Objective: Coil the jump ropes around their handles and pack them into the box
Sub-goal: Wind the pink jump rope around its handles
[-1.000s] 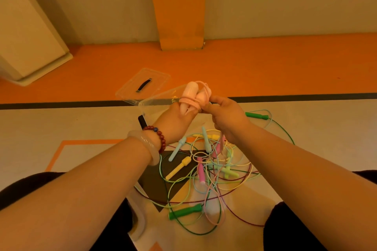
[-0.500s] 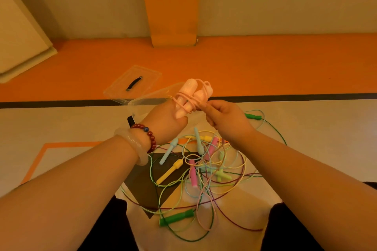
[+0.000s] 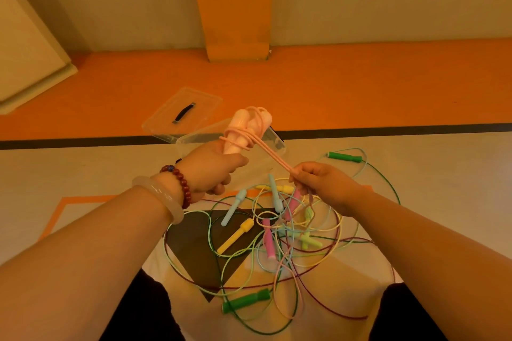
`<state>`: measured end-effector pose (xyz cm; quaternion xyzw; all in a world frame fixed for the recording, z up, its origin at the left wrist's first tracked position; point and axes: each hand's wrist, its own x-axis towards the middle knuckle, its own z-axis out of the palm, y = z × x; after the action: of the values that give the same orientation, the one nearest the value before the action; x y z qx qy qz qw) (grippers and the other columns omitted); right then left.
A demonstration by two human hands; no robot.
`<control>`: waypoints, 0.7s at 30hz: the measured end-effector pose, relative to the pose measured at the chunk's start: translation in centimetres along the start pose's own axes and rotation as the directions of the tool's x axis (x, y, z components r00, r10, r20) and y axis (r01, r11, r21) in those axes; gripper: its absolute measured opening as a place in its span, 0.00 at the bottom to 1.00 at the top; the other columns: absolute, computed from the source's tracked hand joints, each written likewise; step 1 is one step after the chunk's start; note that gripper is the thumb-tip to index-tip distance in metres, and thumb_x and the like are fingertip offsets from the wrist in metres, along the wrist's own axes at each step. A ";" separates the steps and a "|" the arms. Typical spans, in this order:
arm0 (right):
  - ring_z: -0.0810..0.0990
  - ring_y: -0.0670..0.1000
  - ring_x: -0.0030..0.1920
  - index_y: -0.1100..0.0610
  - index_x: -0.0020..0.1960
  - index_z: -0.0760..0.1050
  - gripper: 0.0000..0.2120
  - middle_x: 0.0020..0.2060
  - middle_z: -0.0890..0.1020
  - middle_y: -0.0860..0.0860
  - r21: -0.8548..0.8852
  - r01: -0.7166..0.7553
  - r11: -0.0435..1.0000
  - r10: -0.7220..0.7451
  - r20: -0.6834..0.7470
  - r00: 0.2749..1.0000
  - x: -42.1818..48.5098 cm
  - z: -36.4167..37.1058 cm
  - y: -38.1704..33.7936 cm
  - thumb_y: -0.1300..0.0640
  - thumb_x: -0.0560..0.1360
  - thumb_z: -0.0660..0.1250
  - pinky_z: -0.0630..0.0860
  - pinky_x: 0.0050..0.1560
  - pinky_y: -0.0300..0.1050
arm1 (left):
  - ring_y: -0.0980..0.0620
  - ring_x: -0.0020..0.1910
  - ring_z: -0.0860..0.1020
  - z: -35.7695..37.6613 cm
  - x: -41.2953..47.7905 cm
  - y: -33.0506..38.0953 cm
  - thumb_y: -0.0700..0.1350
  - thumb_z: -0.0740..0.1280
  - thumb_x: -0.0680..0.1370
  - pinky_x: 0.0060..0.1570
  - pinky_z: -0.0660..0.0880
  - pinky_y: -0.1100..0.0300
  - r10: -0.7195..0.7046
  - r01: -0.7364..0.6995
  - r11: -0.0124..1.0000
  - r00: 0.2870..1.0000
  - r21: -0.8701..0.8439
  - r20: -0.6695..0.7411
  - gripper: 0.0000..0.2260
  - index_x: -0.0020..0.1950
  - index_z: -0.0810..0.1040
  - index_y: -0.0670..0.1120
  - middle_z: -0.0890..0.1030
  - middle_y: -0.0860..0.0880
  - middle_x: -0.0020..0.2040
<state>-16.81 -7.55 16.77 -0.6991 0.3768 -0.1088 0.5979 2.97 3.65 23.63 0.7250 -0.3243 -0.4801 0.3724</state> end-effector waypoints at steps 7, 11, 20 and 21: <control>0.74 0.50 0.41 0.52 0.45 0.79 0.10 0.35 0.77 0.49 -0.128 -0.011 0.992 0.009 -0.016 1.000 0.3 -1.6 -0.2 0.54 0.81 0.60 0.71 0.48 0.46 | 0.56 0.24 0.63 -1.1 -1.3 0.1 0.40 0.63 0.80 0.23 0.61 0.65 0.051 -0.051 0.999 0.996 -0.010 0.074 0.05 0.54 0.69 0.45 0.66 0.49 0.32; 0.77 0.47 0.44 0.51 0.45 0.79 0.07 0.38 0.81 0.47 -0.161 -0.007 0.987 0.004 -0.018 1.000 0.3 -1.9 -0.4 0.54 0.79 0.63 0.73 0.54 0.46 | 0.57 0.23 0.64 -1.6 -1.9 0.0 0.38 0.63 0.79 0.23 0.63 0.66 0.062 -0.076 0.995 0.976 0.063 0.210 0.05 0.53 0.69 0.44 0.66 0.50 0.30; 0.72 0.47 0.37 0.59 0.45 0.78 0.10 0.35 0.76 0.50 -0.512 0.071 0.856 -0.104 -0.036 0.994 0.4 -4.6 -1.2 0.52 0.76 0.67 0.68 0.39 0.41 | 0.61 0.26 0.71 -2.3 -2.1 0.9 0.41 0.69 0.76 0.32 0.72 0.66 -0.076 -0.282 0.726 0.873 0.627 0.481 0.12 0.52 0.70 0.56 0.75 0.53 0.37; 0.71 0.47 0.37 0.59 0.44 0.78 0.09 0.35 0.76 0.50 -0.517 0.074 0.852 -0.101 -0.023 0.995 0.5 -4.8 -1.3 0.52 0.76 0.68 0.67 0.39 0.42 | 0.60 0.29 0.72 -2.2 -2.1 0.9 0.42 0.69 0.76 0.34 0.74 0.64 -0.102 -0.295 0.693 0.863 0.658 0.494 0.13 0.51 0.70 0.58 0.75 0.52 0.39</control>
<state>-18.80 -11.49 19.05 -0.8472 0.3745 -0.0482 0.3738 4.25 5.44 25.90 0.6450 -0.6076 -0.4634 -0.0090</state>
